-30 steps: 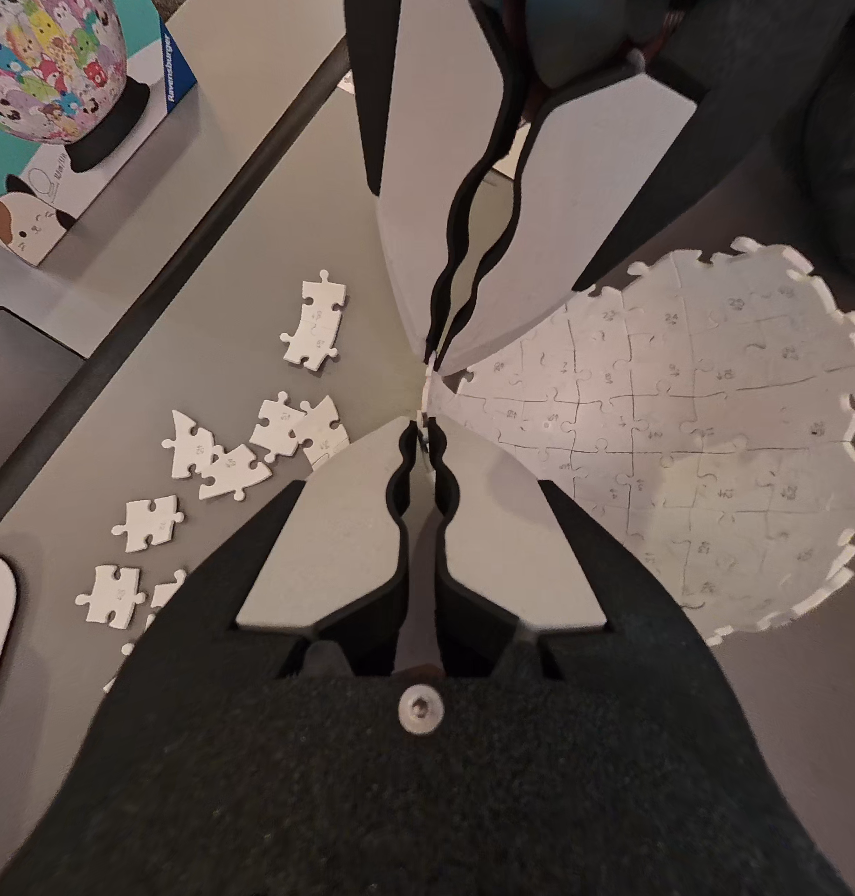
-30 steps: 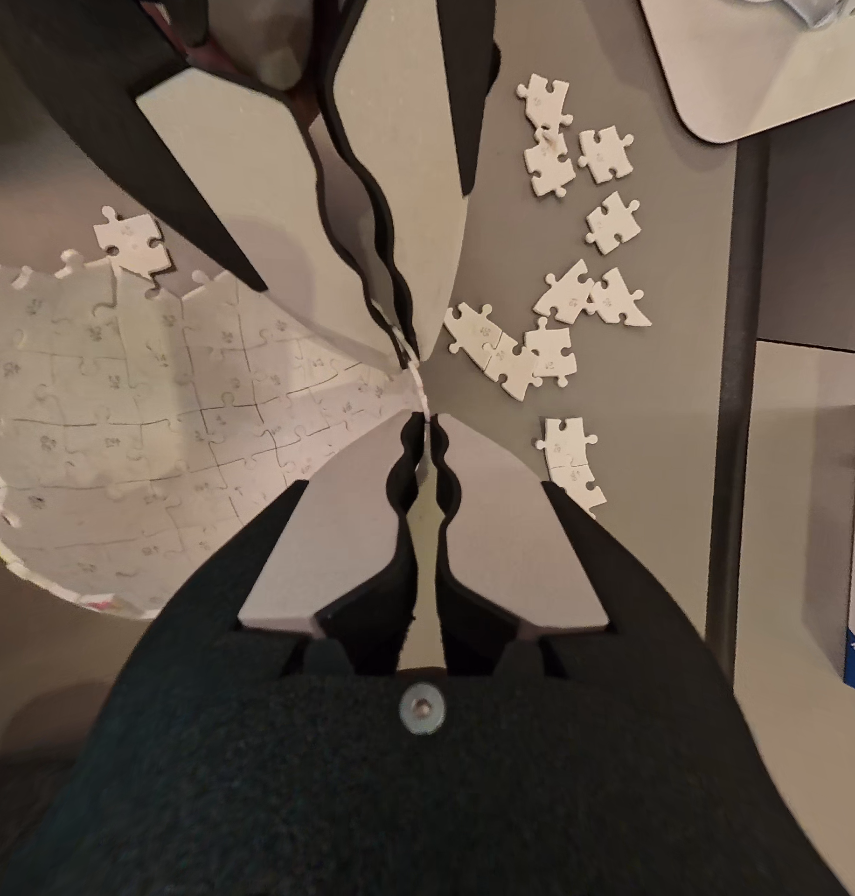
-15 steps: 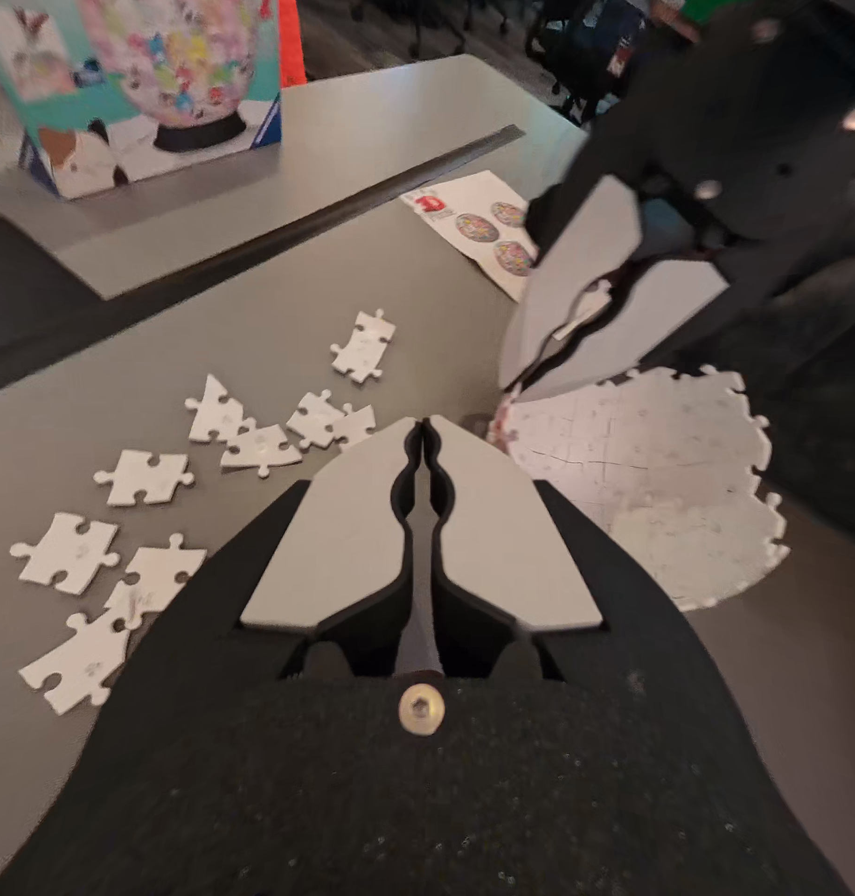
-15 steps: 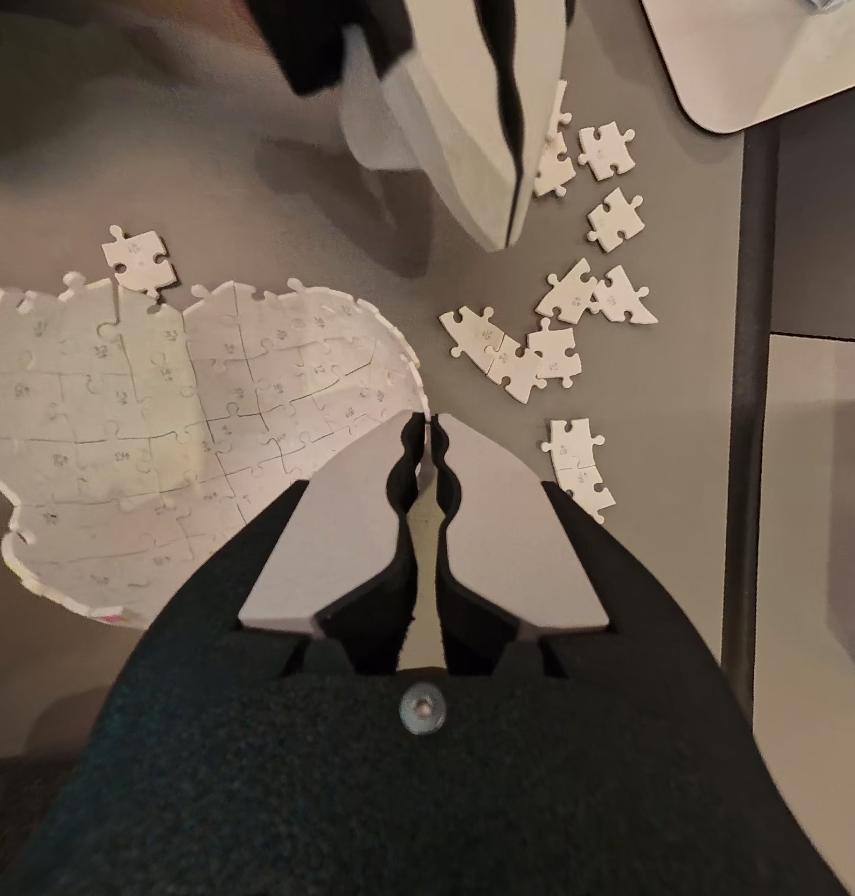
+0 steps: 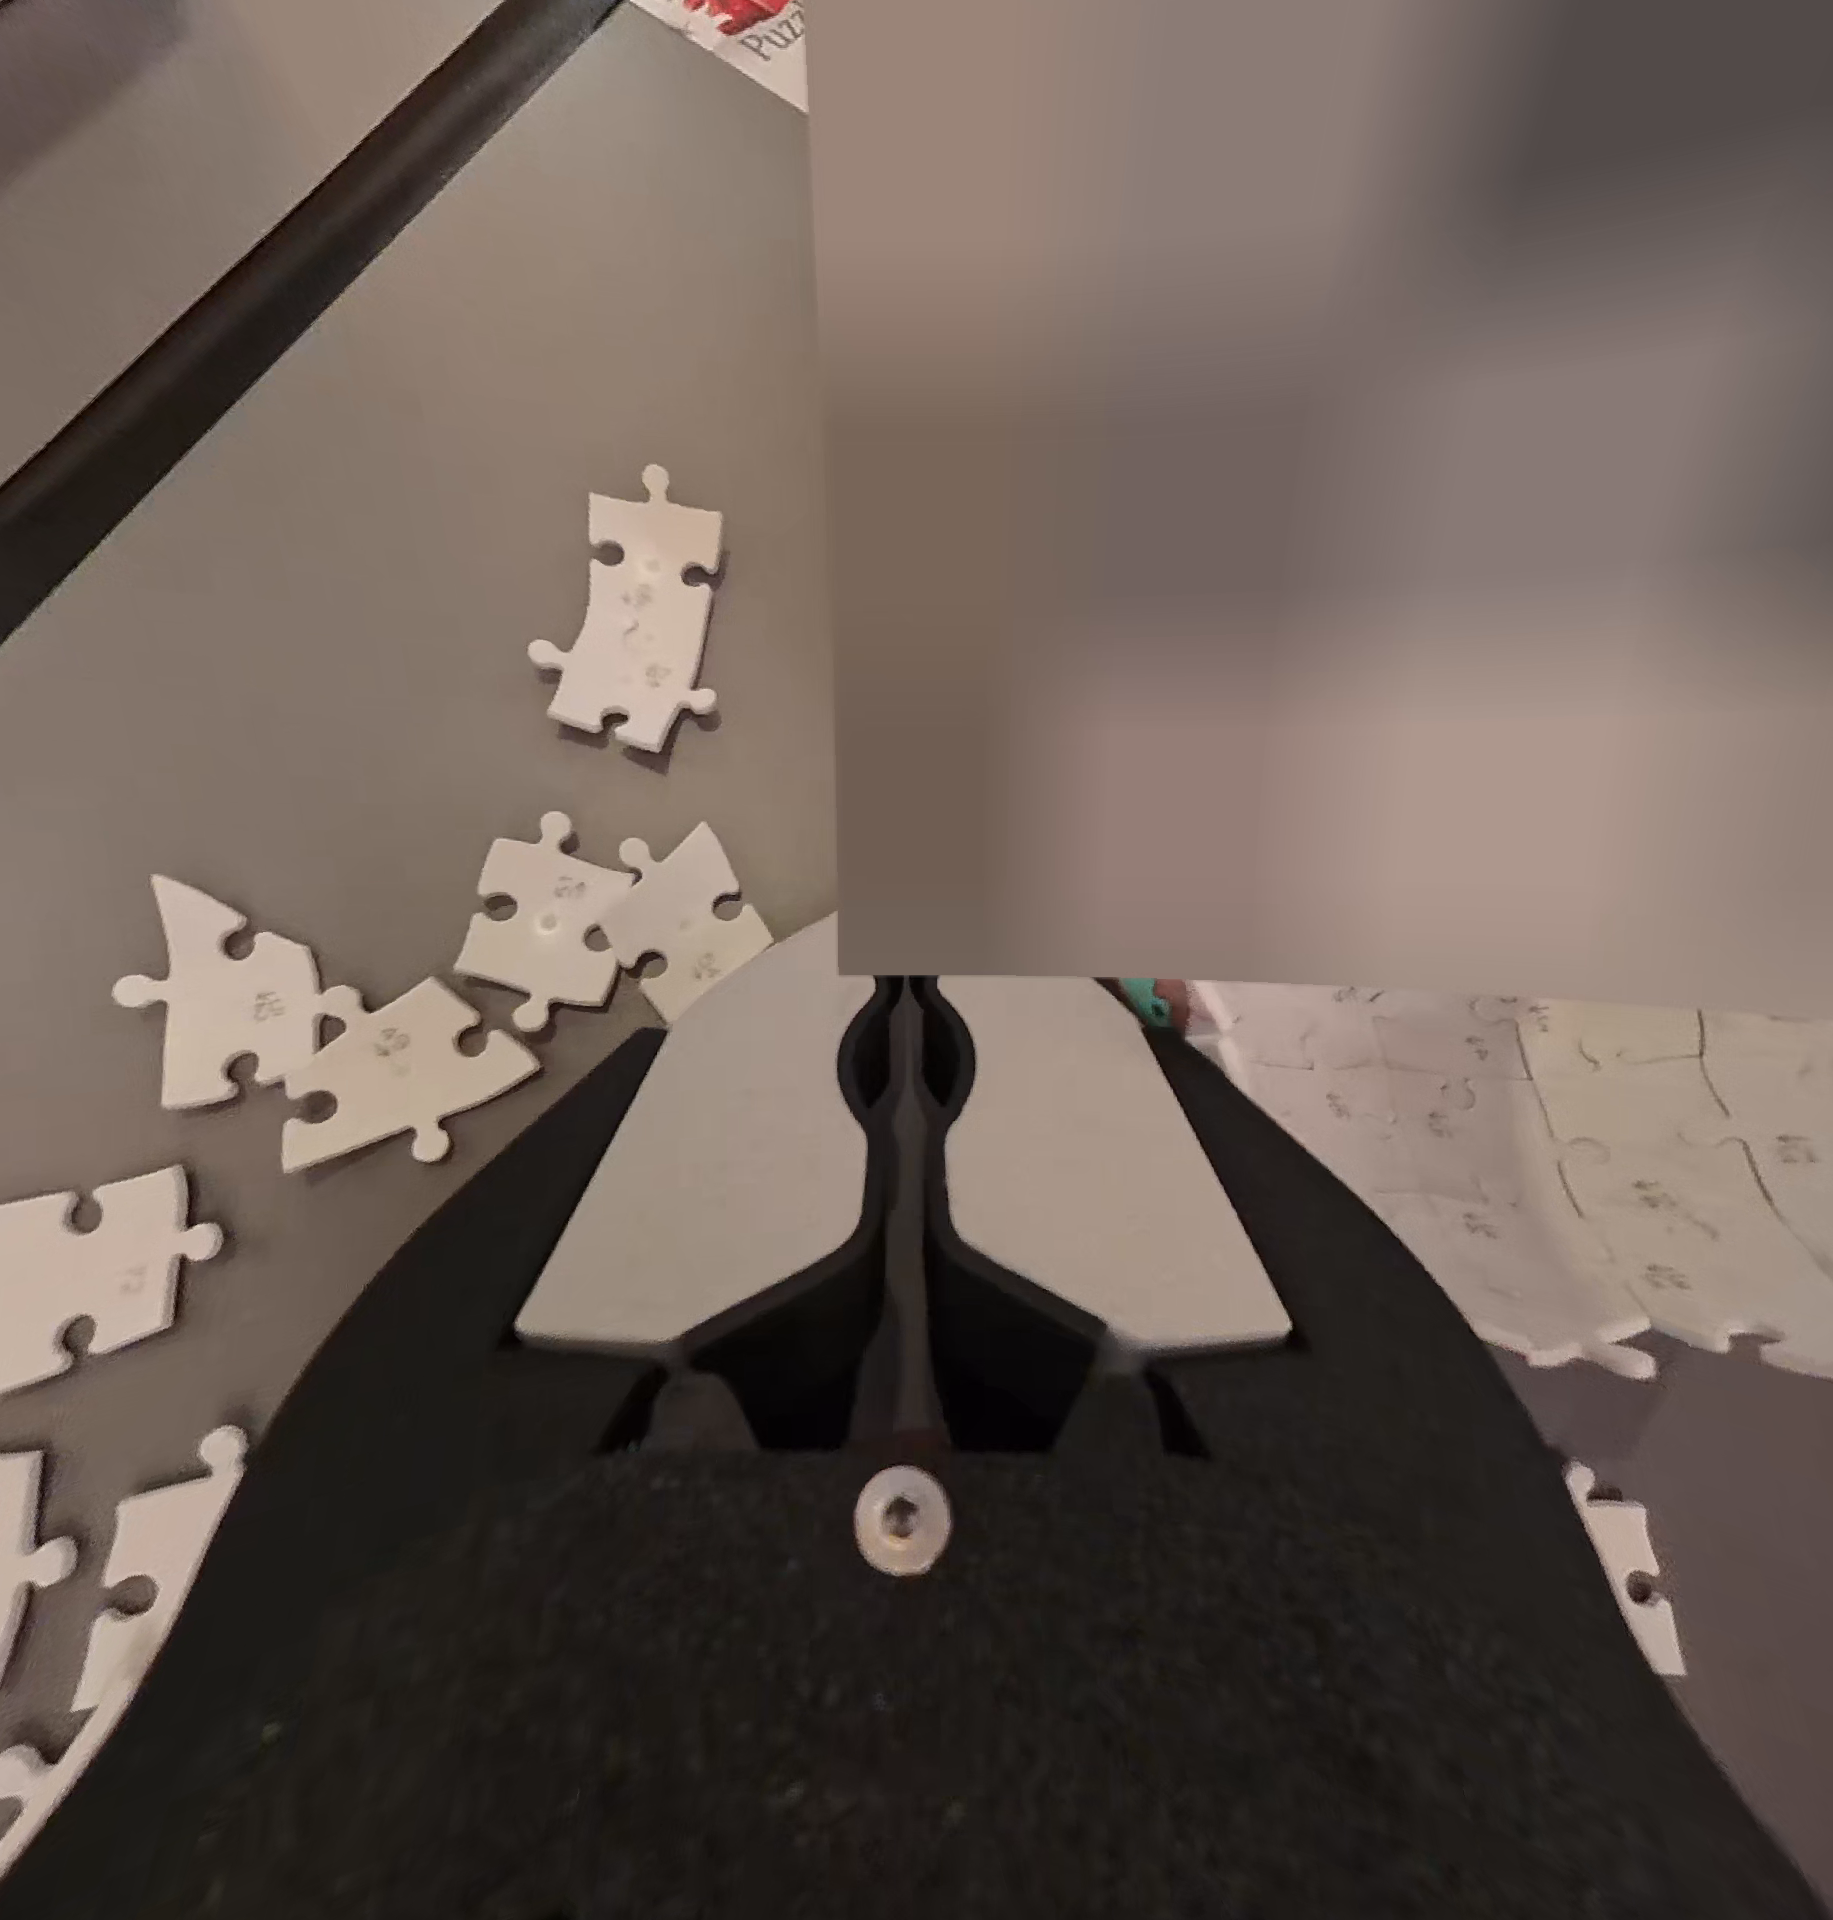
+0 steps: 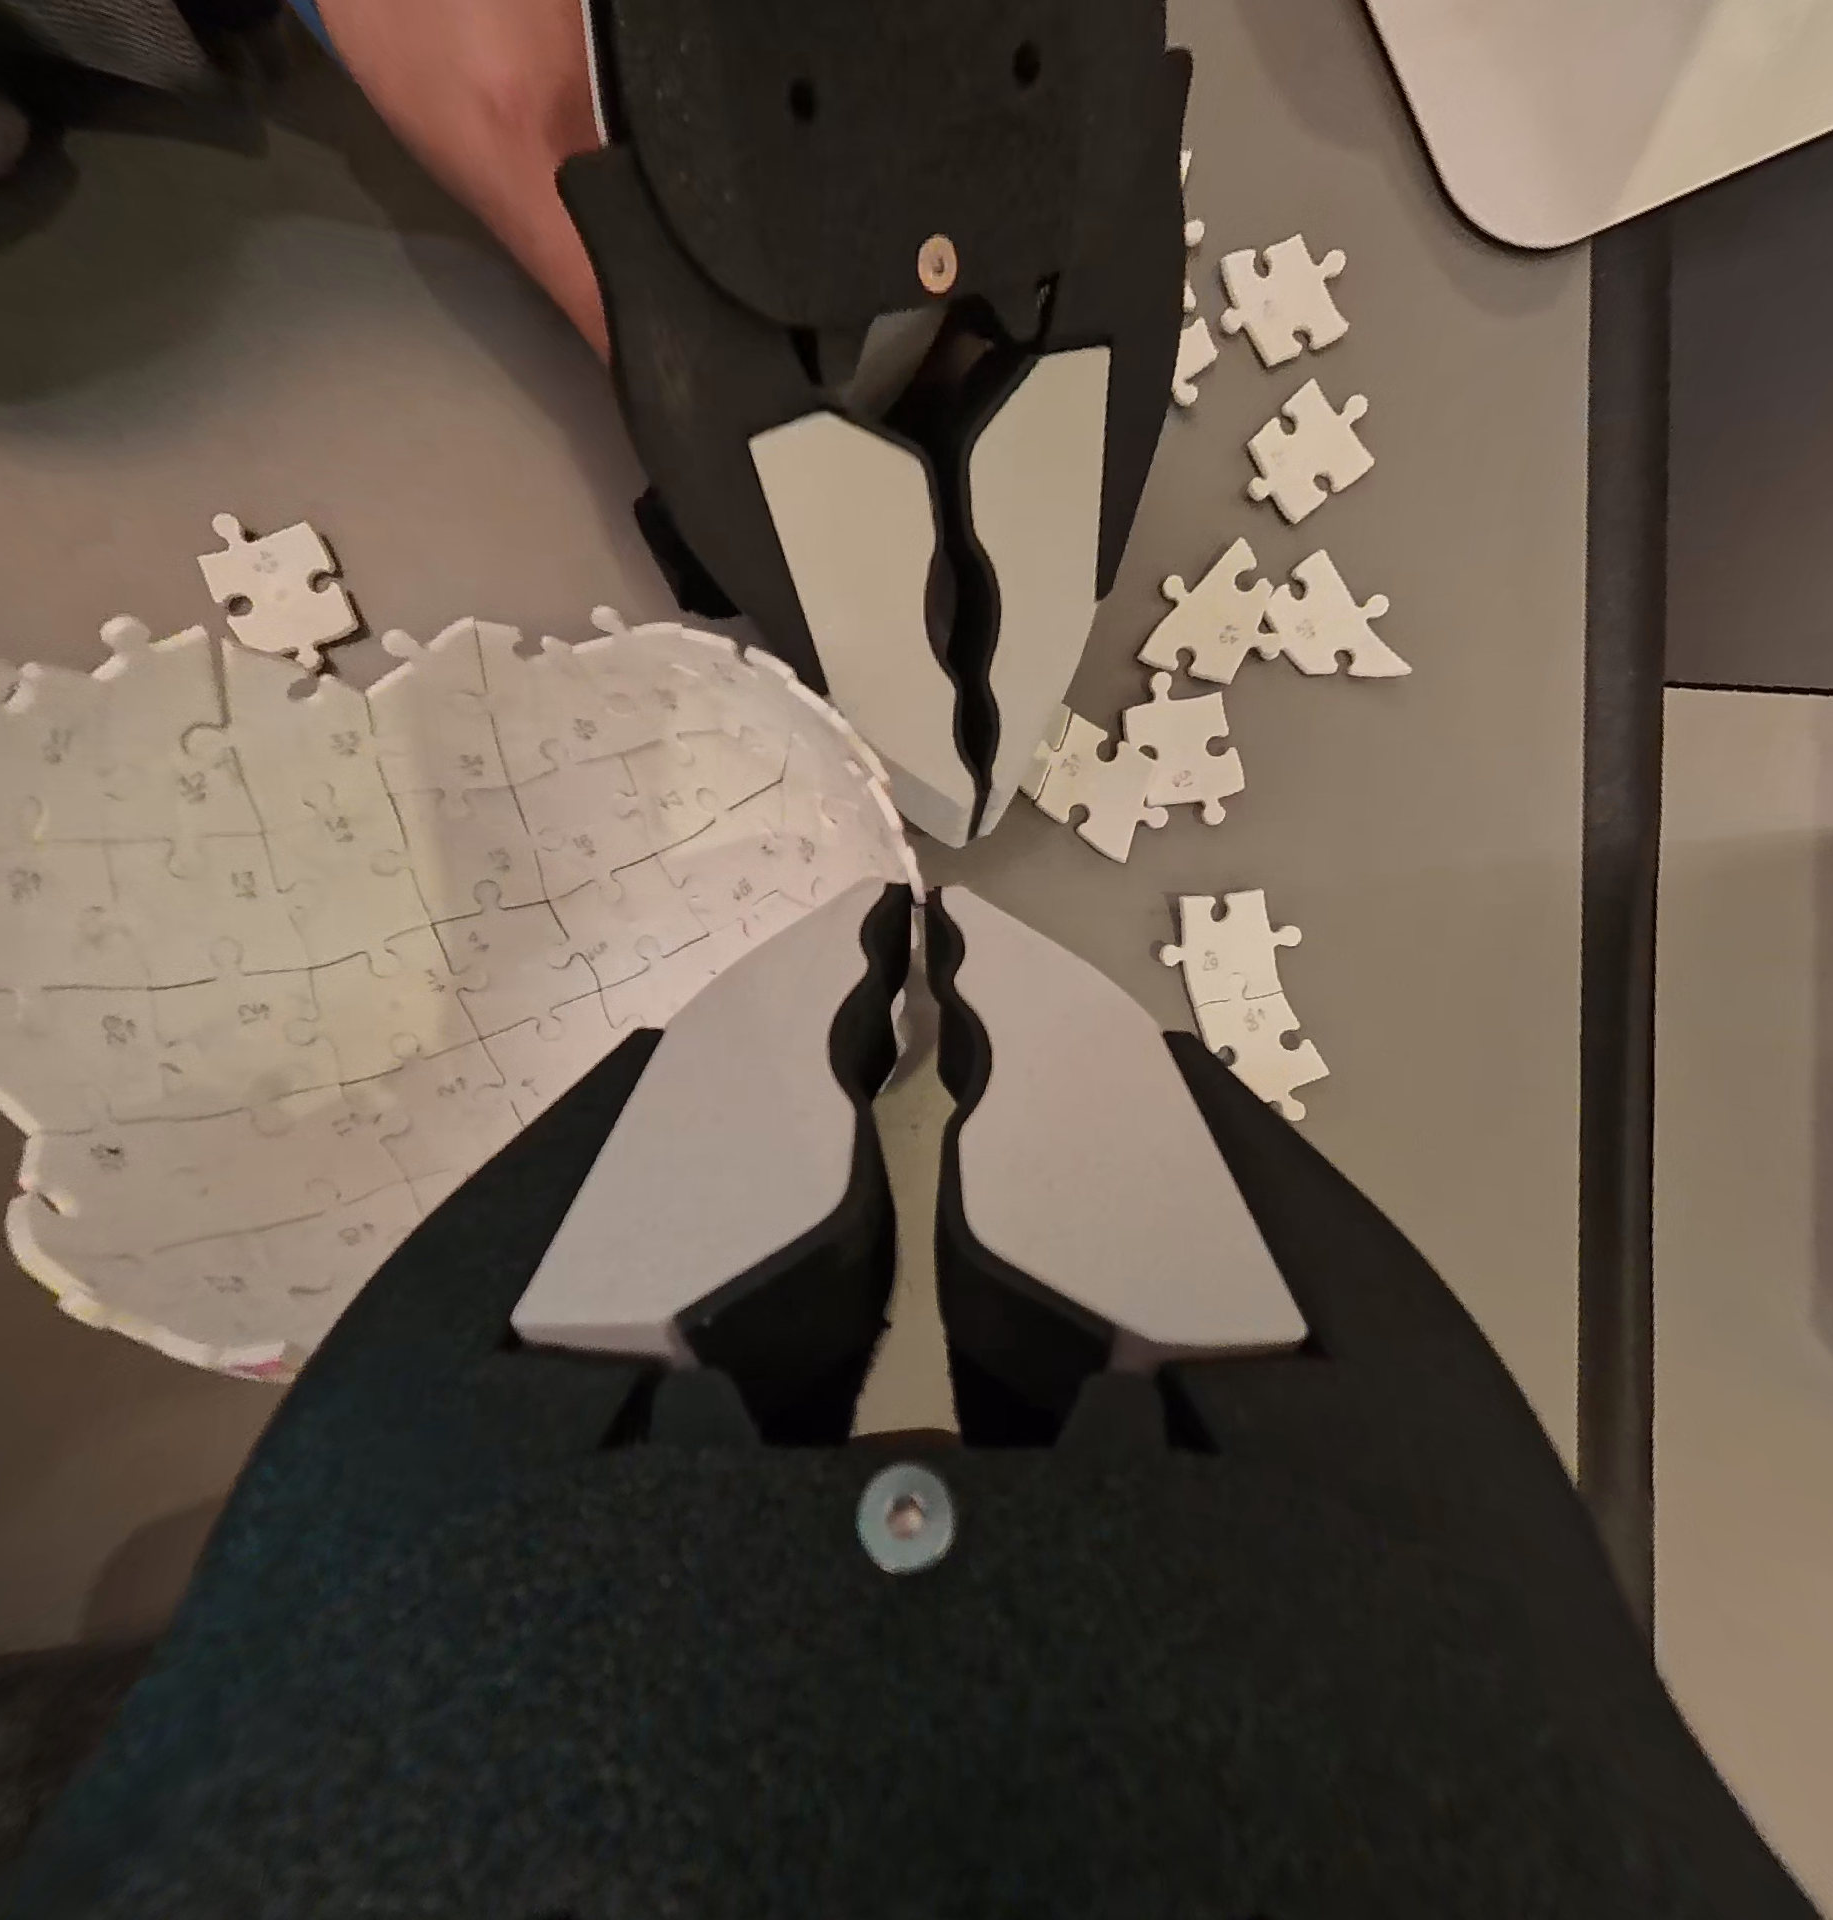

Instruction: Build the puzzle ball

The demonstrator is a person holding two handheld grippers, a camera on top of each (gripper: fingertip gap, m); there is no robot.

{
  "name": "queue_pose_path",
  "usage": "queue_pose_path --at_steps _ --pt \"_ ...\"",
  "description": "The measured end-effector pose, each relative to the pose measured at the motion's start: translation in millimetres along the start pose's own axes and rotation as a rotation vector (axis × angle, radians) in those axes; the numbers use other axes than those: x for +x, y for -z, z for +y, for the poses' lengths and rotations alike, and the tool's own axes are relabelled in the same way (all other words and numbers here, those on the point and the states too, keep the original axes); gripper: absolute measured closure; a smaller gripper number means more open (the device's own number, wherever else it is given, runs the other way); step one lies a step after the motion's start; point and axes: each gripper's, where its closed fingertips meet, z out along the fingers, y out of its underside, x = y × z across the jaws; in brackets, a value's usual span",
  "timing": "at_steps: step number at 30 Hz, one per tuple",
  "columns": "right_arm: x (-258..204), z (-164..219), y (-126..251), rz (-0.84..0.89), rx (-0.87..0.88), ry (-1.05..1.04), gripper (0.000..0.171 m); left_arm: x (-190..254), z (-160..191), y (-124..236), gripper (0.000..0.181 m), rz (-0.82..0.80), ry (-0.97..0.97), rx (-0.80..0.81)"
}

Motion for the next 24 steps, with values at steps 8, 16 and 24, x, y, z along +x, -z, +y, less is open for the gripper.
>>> queue_pose_path --at_steps 8,16,24 --pt "0 -1 -1 0.005 0.01 0.009 0.168 -7 8 -4 0.181 -0.017 0.018 -0.026" --pt "1 1 -3 0.002 0.003 0.018 0.168 -2 8 -7 0.181 0.011 0.004 -0.037" --pt "-2 3 -5 -0.018 -0.01 0.022 0.159 -4 9 -9 0.181 0.011 0.014 -0.048"
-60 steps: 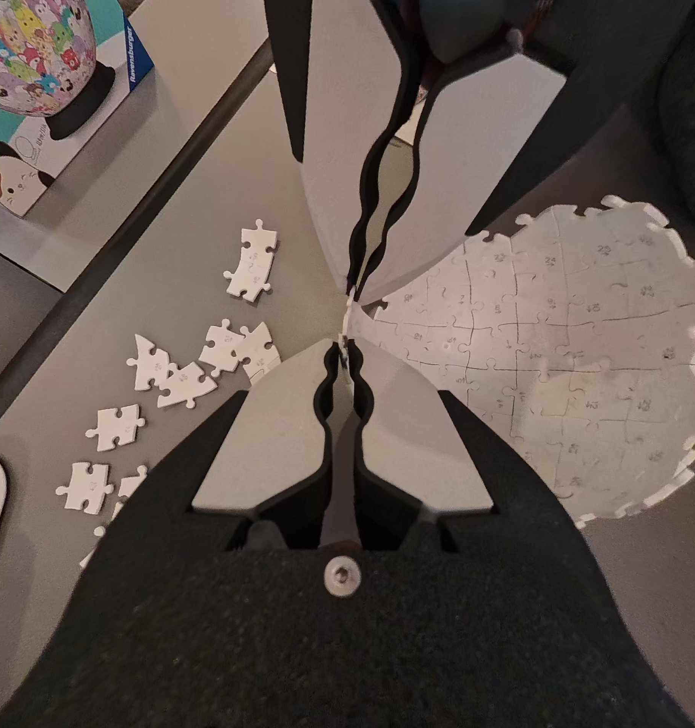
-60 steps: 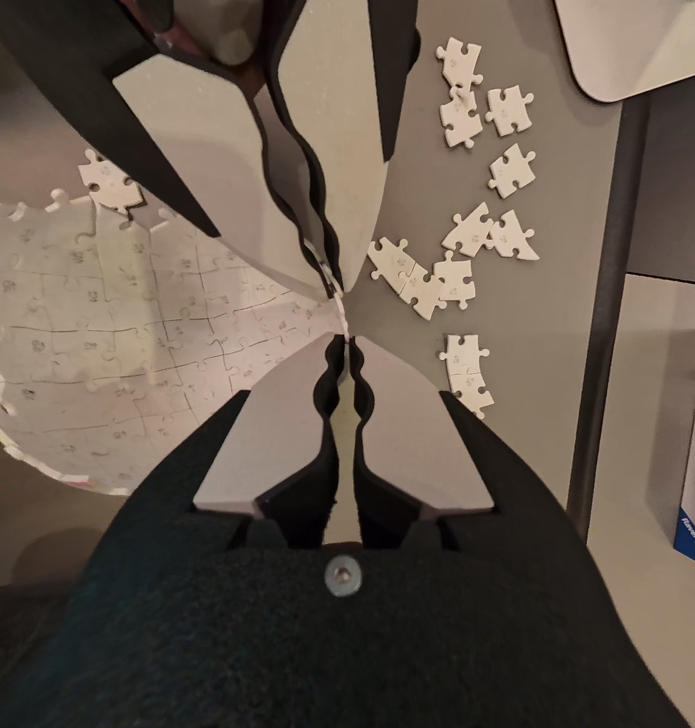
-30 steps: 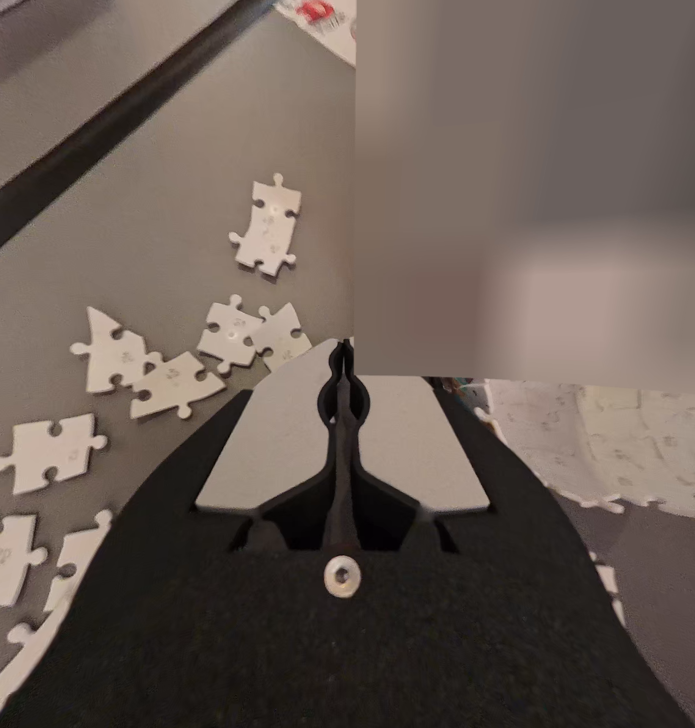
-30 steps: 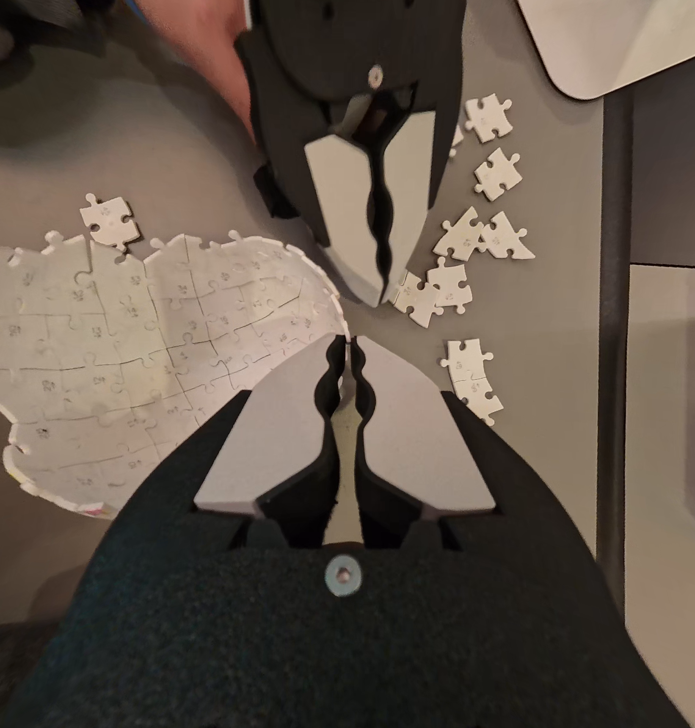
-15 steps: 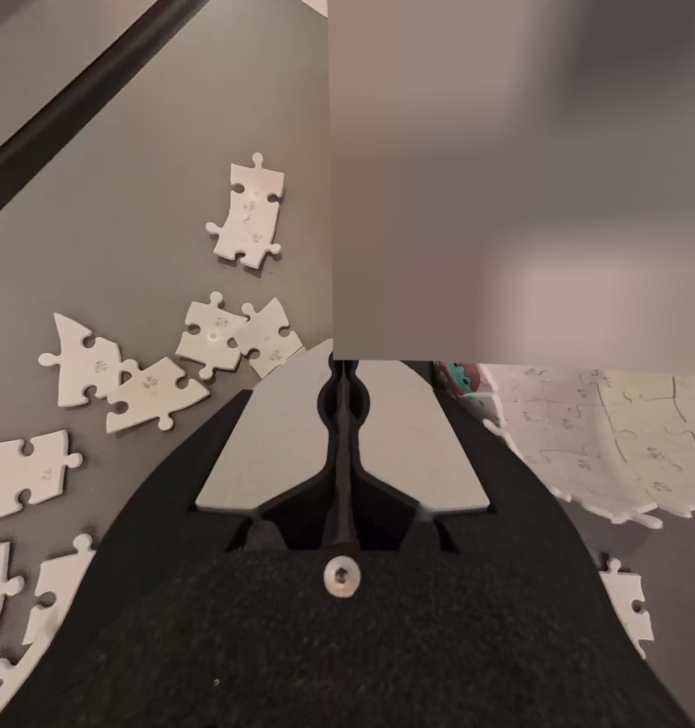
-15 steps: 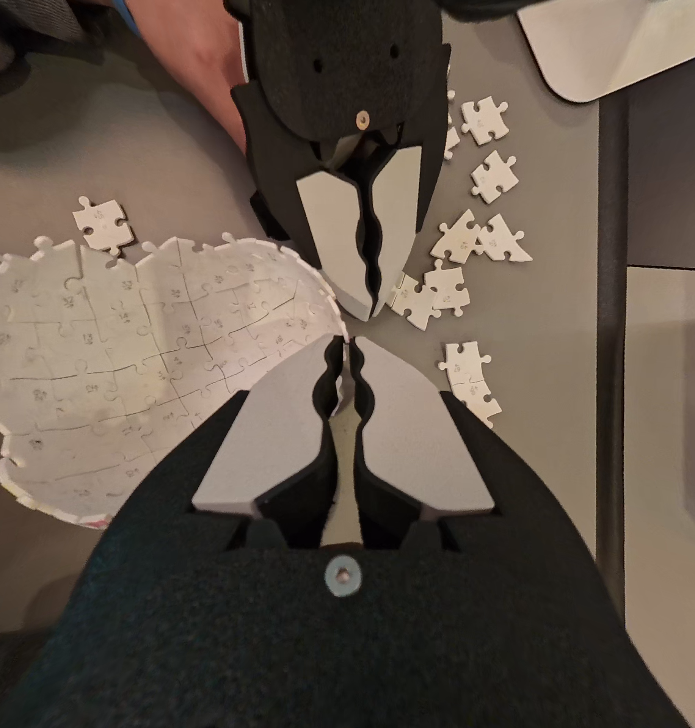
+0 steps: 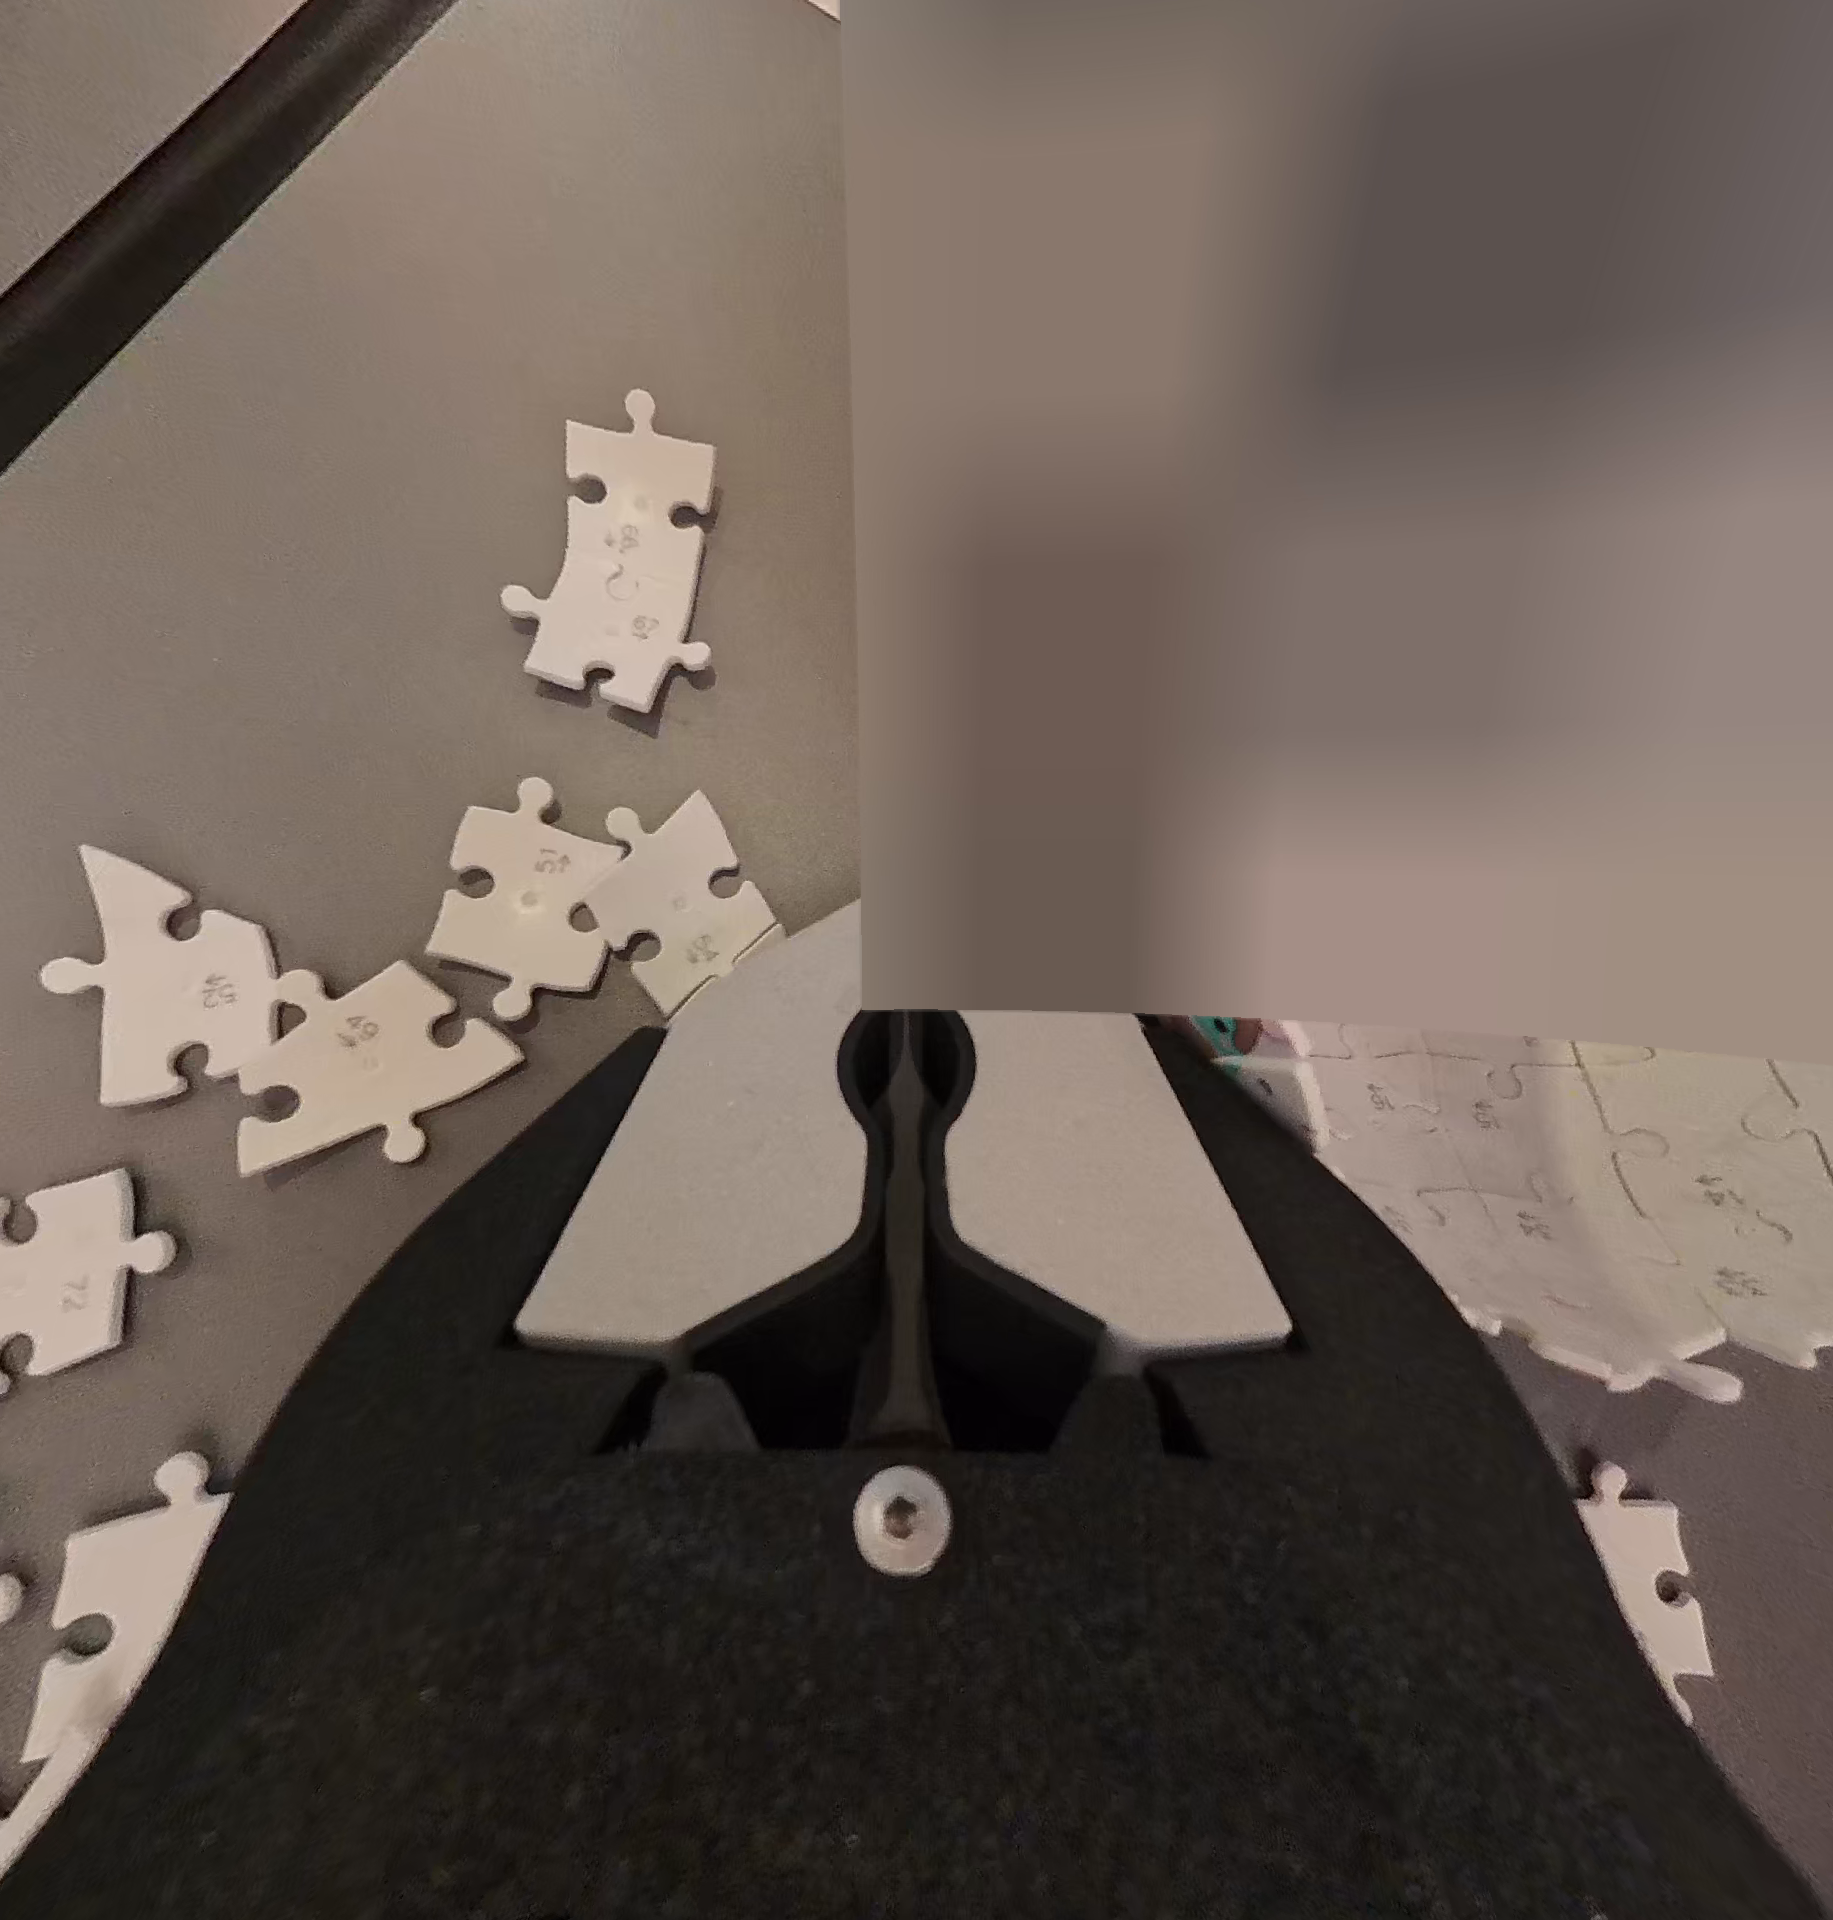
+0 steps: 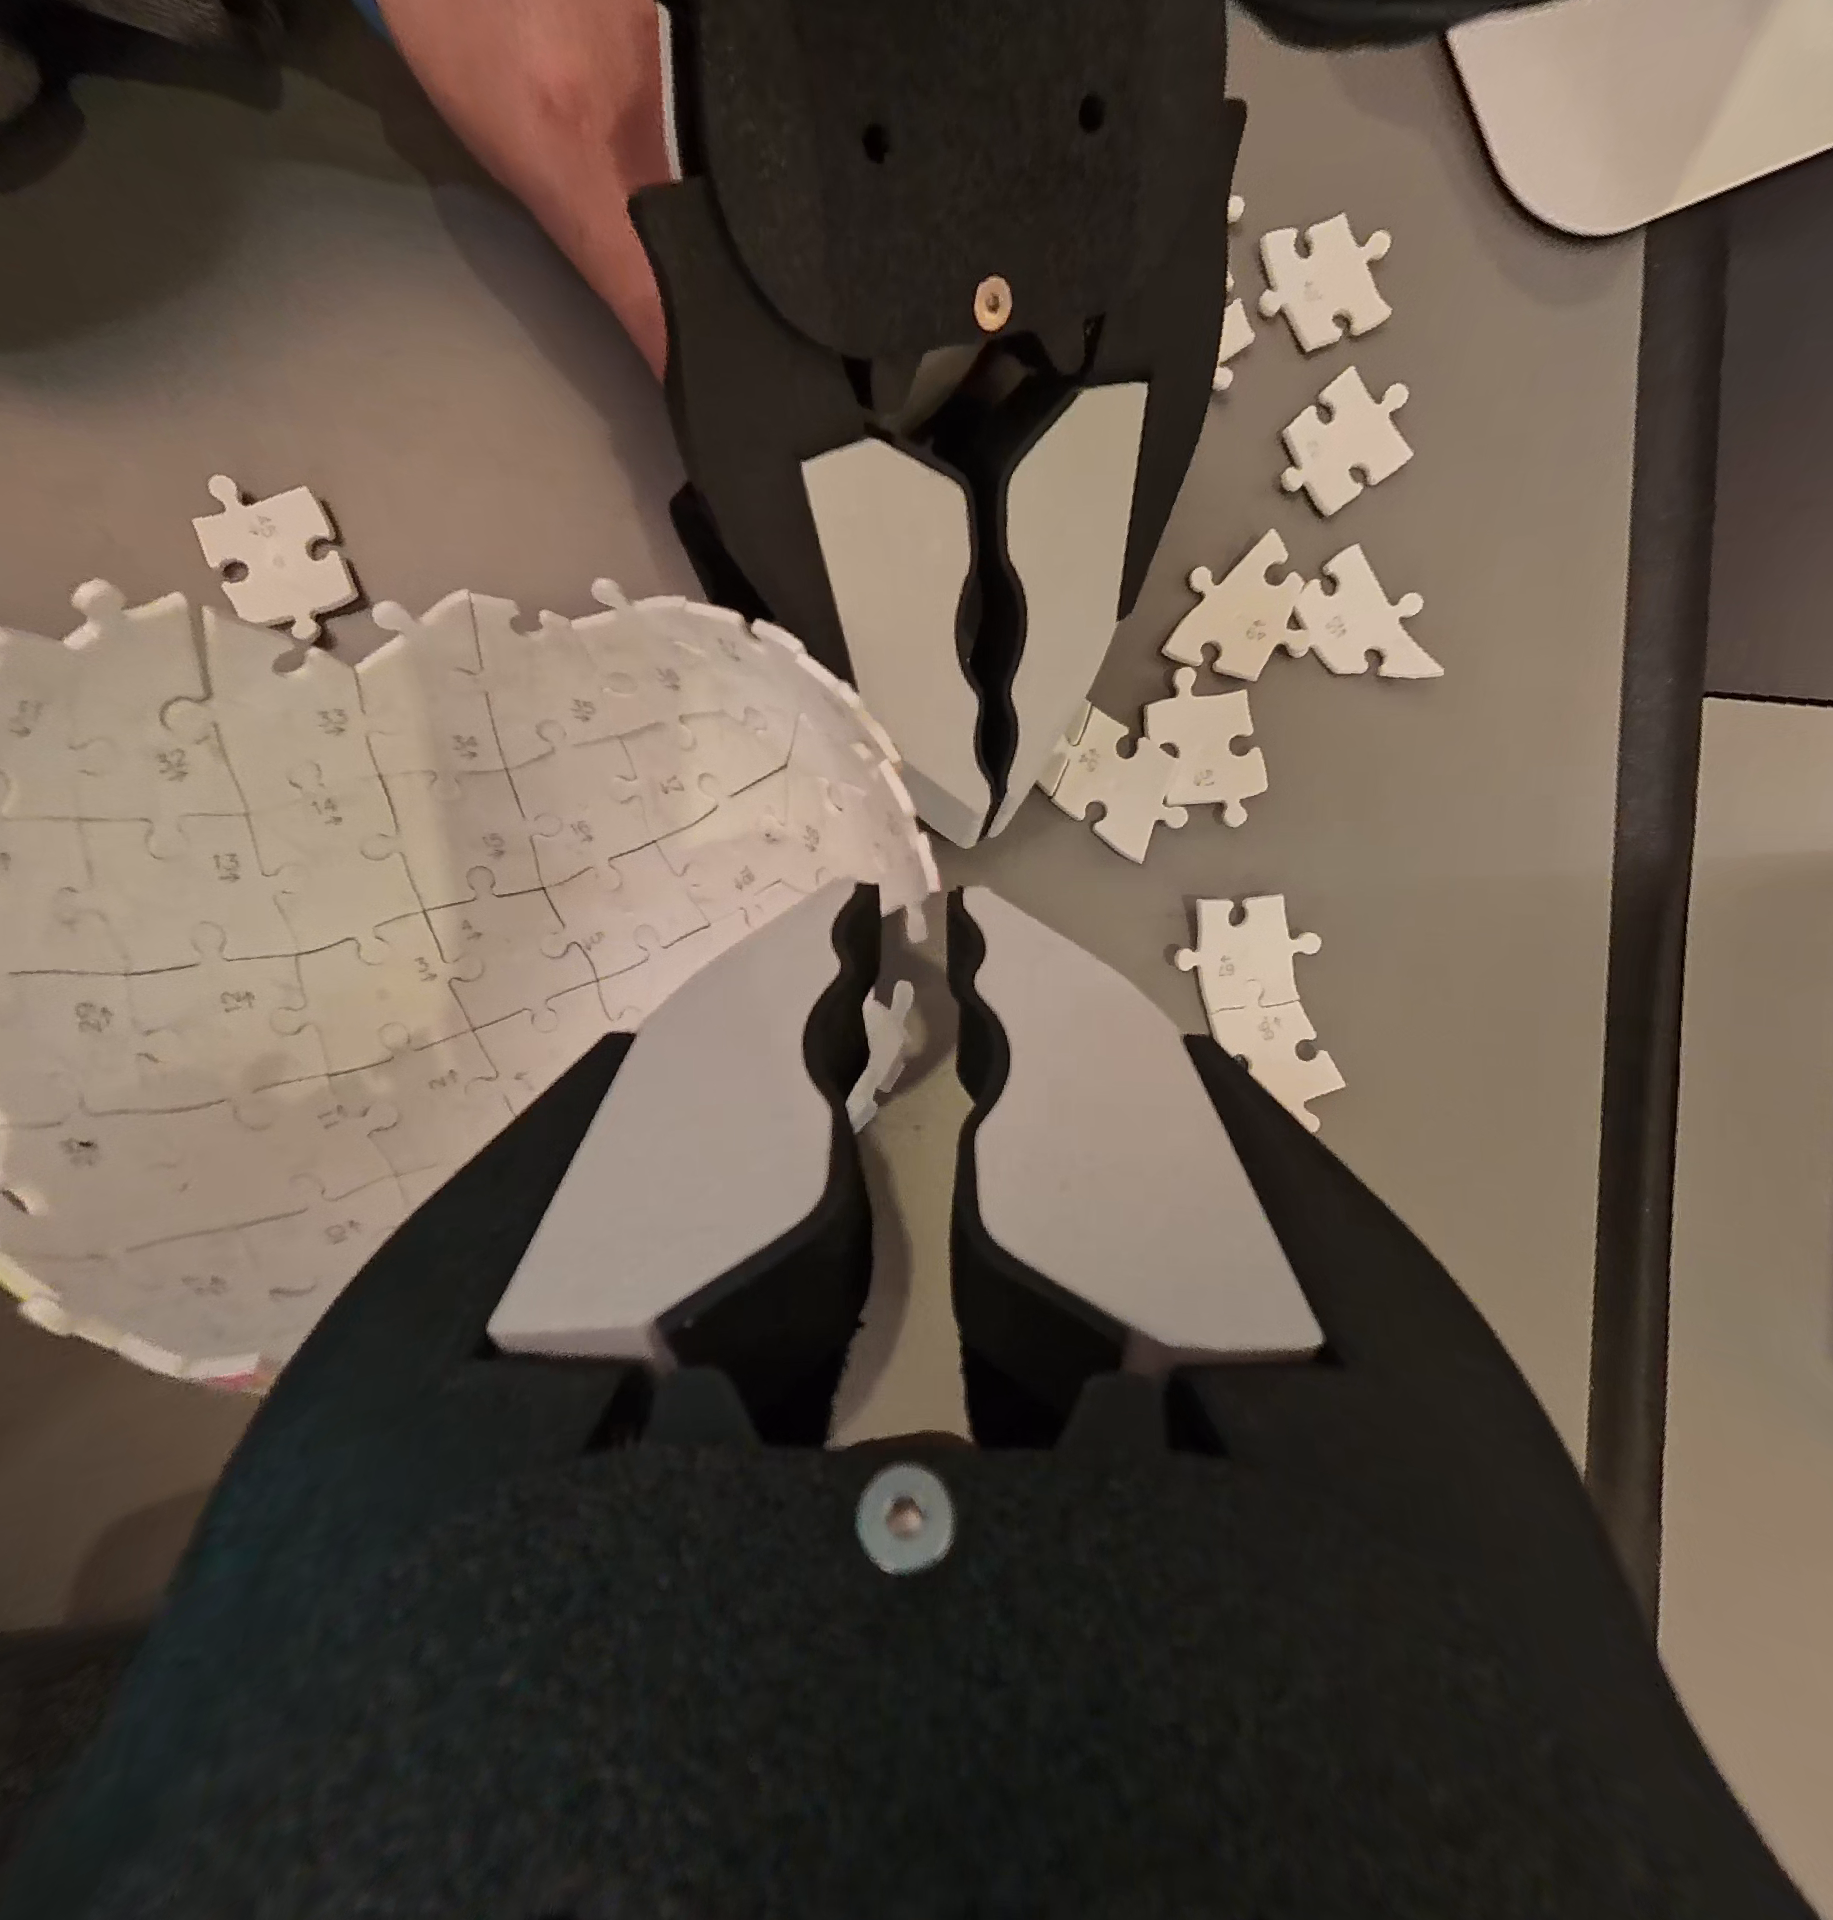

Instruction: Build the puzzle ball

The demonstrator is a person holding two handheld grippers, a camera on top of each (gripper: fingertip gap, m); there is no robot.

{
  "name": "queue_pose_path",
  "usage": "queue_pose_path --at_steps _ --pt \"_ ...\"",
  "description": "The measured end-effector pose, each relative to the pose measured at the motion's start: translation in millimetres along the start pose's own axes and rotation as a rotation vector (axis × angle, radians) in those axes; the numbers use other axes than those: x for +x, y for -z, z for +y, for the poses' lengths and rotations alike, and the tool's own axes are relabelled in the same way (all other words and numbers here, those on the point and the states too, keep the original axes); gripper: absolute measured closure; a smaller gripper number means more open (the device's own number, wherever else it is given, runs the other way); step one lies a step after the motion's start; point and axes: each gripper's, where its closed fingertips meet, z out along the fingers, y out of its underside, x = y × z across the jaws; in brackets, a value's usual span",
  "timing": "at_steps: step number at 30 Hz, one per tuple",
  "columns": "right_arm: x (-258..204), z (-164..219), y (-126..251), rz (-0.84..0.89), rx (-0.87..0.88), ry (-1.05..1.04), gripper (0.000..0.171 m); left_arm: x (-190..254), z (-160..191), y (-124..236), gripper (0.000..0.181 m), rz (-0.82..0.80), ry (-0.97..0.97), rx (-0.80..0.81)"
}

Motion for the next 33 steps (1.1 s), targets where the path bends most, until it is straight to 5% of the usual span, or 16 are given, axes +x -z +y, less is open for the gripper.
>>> queue_pose_path --at_steps 7,8,11,14,33 --pt "8 -4 28 0.032 0.034 0.043 0.155 -5 -3 2 0.181 0.0 0.03 0.022" --pt "4 -11 35 0.012 0.076 0.083 0.17 -5 -4 3 0.181 0.002 0.028 0.029" --pt "-15 -26 37 -0.045 0.135 0.327 0.171 -3 -7 4 0.181 0.018 0.008 0.05" --pt "-21 -18 14 -0.054 0.016 0.509 0.171 -4 -13 8 0.181 0.028 -0.004 0.09" --pt "-18 -12 -9 -0.017 -0.18 0.536 0.171 3 -19 9 0.181 -0.001 -0.048 0.14"
